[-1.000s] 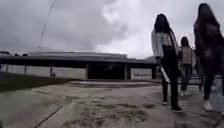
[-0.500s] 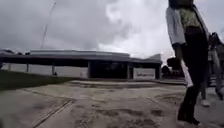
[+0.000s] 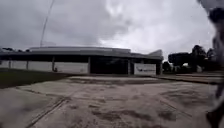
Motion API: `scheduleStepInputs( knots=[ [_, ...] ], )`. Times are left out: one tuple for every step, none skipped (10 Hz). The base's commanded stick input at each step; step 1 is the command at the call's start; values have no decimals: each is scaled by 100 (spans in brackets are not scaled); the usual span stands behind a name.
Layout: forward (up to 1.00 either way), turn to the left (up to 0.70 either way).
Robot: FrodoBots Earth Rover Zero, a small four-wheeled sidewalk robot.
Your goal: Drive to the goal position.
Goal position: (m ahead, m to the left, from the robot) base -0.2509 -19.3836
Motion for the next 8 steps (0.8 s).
scheduleStepInputs(
  knots=[
    [50,-50],
    [50,-50],
    [50,-50],
    [50,-50],
    [50,-50],
    [50,-50],
    [50,-50],
    [50,-50]
  ],
)
